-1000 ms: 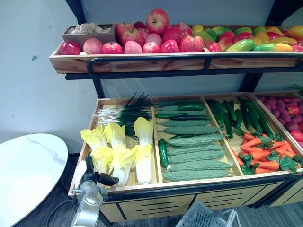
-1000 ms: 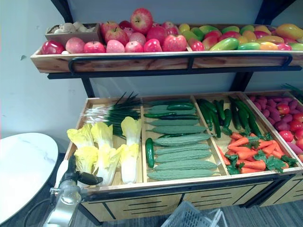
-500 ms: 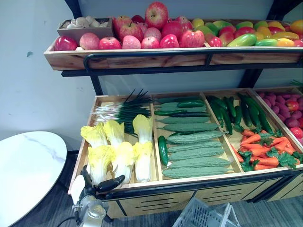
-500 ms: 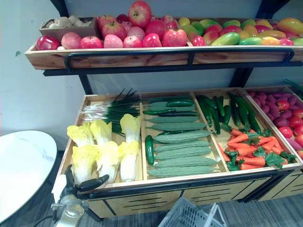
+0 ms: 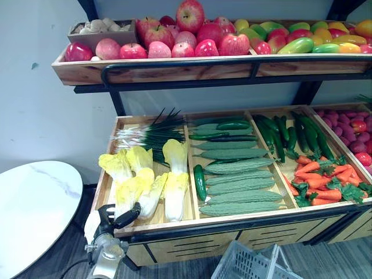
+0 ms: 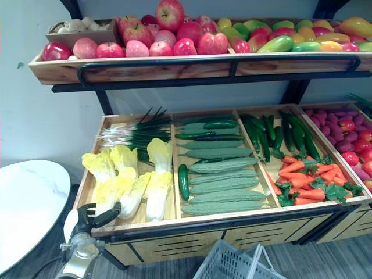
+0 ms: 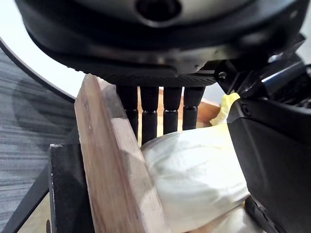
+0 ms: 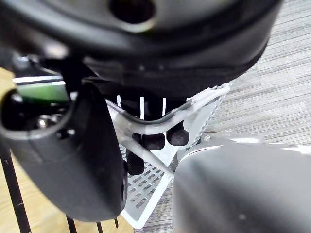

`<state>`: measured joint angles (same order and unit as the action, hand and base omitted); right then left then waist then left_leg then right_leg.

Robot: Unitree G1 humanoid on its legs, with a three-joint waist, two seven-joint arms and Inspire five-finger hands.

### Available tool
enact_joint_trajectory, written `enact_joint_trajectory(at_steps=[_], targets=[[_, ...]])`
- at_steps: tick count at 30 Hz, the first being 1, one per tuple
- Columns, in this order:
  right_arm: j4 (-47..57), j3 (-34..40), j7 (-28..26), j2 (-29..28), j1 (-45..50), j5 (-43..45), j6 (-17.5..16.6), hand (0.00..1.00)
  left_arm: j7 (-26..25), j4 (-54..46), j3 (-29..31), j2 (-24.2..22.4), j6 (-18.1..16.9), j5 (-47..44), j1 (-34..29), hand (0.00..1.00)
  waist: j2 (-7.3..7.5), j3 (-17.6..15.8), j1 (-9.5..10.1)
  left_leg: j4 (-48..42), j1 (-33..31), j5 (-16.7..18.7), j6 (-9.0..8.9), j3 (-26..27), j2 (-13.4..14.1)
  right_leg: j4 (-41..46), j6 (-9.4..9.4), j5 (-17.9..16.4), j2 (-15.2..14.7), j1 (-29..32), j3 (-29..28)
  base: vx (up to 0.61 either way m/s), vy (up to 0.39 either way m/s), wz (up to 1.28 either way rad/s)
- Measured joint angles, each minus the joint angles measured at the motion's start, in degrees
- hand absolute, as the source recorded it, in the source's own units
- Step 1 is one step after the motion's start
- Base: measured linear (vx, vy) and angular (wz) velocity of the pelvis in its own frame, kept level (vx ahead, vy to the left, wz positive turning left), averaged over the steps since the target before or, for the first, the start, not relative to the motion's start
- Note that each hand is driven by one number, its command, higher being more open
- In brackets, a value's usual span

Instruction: Pick vegetable in the basket

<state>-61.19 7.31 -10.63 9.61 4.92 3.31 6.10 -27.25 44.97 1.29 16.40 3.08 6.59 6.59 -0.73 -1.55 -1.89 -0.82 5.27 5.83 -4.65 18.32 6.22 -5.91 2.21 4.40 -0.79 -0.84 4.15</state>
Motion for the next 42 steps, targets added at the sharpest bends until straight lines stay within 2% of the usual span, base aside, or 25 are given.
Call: enact_joint_trajectory(at_steps=[8, 12, 14, 17, 20, 23, 25, 29, 30, 33, 40, 41, 42], targets=[[-0.56, 0.43, -0.43, 0.06, -0.33, 0.02, -0.37, 0.00, 1.08, -0.19, 0.19, 1.46, 0.10, -0.66, 0.58, 0.00, 0.32, -0.29, -0.89, -0.32, 0.65, 0.21, 0.26, 0.33, -0.27, -0.02, 0.36, 0.29, -0.29, -0.37, -0.89, -0.02, -0.004, -0.05], [-0.42, 0.41, -0.43, 0.02, -0.33, 0.06, -0.36, 0.00, 3.06, -2.37, 1.37, 2.35, 1.91, -3.88, 0.29, 0.00, 0.32, -0.34, -0.96, -0.33, 1.06, 0.21, 0.26, 1.04, -0.22, -0.03, 0.32, 0.59, -0.27, -0.43, -1.36, -0.04, -0.016, -0.08], [-0.30, 0.44, -0.42, -0.08, -0.33, 0.26, -0.33, 0.00, 3.99, -5.36, 2.57, 2.56, 3.64, -6.39, -0.04, 0.00, 0.22, -0.63, -0.95, -0.29, 1.52, 0.21, 0.26, 1.36, -0.18, -0.03, 0.32, 0.69, -0.24, -0.68, -1.60, -0.04, -0.016, -0.07], [0.39, 0.65, -0.40, -0.37, -0.29, 1.48, 0.01, 0.00, 6.54, -13.17, 4.97, 2.96, 6.01, -11.86, -0.86, 0.00, 1.07, -1.81, -0.61, -0.25, 1.94, 0.21, 0.26, 1.38, 0.06, -0.02, 0.29, 0.71, -0.27, -1.12, -1.58, -0.04, -0.022, 0.01], [0.88, 0.84, -0.28, -0.71, -0.20, 1.99, 0.28, 0.00, 9.20, -20.73, 4.87, 3.03, 7.71, -14.54, -1.06, 0.00, 1.28, -1.85, -0.27, -0.05, 1.93, 0.20, 0.26, 1.57, 0.15, 0.02, 0.30, 0.74, -0.48, -1.10, -1.63, 0.00, 0.000, -0.01], [2.03, 3.53, -0.08, -1.56, 0.33, 2.84, 0.90, 0.00, 12.44, -33.20, 4.81, 3.43, 8.15, -18.96, -0.97, 0.00, 1.04, -1.96, 0.29, -0.05, 1.93, 0.13, 0.30, 1.82, 0.10, 0.27, 0.29, 0.78, -0.52, -1.01, -1.81, 0.03, -0.008, -0.05], [2.34, 7.22, 0.10, -2.54, 1.05, 3.69, 1.59, 0.00, 15.16, -45.14, 4.78, 3.56, 7.84, -24.84, -0.14, 0.00, 0.69, -1.64, 1.16, -0.48, 1.96, 0.12, 0.30, 1.83, 0.06, 0.30, 0.29, 0.78, -0.63, -1.05, -2.31, 0.02, -0.014, -0.11], [3.08, 12.01, 0.97, -2.71, 2.12, 5.82, 2.50, 0.00, 20.04, -55.75, 4.58, 3.48, 5.47, -33.55, 2.29, 0.00, -0.62, -0.65, 1.40, -0.91, 2.03, 0.12, 0.29, 1.83, -0.13, 0.34, 0.29, 0.78, -0.90, -1.13, -2.65, -0.01, -0.017, -0.07], [3.18, 14.83, 1.55, -2.95, 3.04, 6.43, 2.69, 0.00, 23.49, -59.19, 4.55, 3.25, 4.65, -37.67, 2.63, 0.00, -1.09, -0.10, 1.44, -1.30, 2.07, 0.12, 0.29, 1.83, 0.04, 0.36, 0.22, 0.72, -0.82, -1.26, -2.71, -0.09, -0.059, -0.04], [3.61, 18.57, 2.22, -3.51, 4.26, 8.75, 2.78, 0.00, 26.95, -60.13, 4.53, 2.60, 4.43, -41.18, 2.63, 0.00, -1.28, 0.21, 1.63, -1.04, 2.15, 0.20, 0.26, 1.84, 0.51, 0.39, 0.01, 0.69, -0.37, -1.15, -2.65, -0.10, -0.044, 0.01], [4.19, 24.64, 5.30, -5.70, 7.81, 14.03, 2.64, 0.00, 30.63, -60.58, 4.33, 2.27, 4.43, -44.89, 2.55, 0.00, 0.05, 1.92, 1.86, -0.67, 2.23, 0.18, 0.09, 3.13, 1.28, 0.41, -0.41, 1.05, 0.53, -0.46, -3.12, -0.06, -0.032, -0.07], [4.18, 28.88, 6.24, -6.14, 8.73, 15.39, 2.73, 0.00, 32.56, -60.58, 1.42, 1.92, 4.49, -46.04, 2.55, 0.00, 0.13, 2.16, 1.73, -0.38, 2.20, 0.10, -0.02, 3.54, 1.31, 0.72, -0.43, 1.07, 0.68, -0.17, -3.50, 0.02, -0.032, -0.19], [4.18, 29.86, 6.47, -6.39, 8.77, 15.94, 2.71, 0.00, 33.17, -60.58, 0.25, 1.62, 4.53, -46.59, 2.55, 0.00, 0.13, 2.16, 1.72, -0.32, 2.27, 0.10, -0.02, 3.86, 1.30, 0.75, -0.43, 1.07, 0.71, -0.09, -3.80, 0.02, -0.025, -0.20]])
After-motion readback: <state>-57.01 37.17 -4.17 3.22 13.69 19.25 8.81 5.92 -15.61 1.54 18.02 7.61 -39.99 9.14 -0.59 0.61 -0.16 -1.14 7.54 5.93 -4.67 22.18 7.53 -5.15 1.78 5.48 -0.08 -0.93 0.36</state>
